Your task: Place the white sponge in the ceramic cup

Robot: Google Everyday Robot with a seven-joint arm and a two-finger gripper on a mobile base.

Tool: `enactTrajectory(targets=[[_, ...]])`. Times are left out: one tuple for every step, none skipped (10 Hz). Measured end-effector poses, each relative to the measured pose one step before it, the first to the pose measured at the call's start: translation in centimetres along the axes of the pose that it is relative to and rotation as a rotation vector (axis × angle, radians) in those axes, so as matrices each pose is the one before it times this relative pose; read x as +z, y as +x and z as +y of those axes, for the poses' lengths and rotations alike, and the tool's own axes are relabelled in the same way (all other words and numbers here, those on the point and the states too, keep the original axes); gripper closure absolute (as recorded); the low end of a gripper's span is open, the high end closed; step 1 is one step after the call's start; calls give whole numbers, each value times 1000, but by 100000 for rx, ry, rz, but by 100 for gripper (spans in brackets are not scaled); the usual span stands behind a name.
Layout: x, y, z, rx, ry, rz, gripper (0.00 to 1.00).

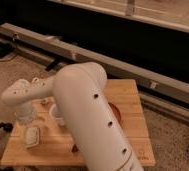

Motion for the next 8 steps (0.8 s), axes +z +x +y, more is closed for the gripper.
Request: enactTrajectory(targets=[[521,363,226,602,-1221,-336,20],[440,196,461,318,-1156,-310,20],[306,-37,405,364,-709,-161,20],[408,-100,711,753,-542,-353,20],[412,-274,646,767,-275,-326,20],[349,-443,473,349,-412,-433,20],[338,-218,205,216,-171,190,20],[207,-297,1,444,-105,-40,20]])
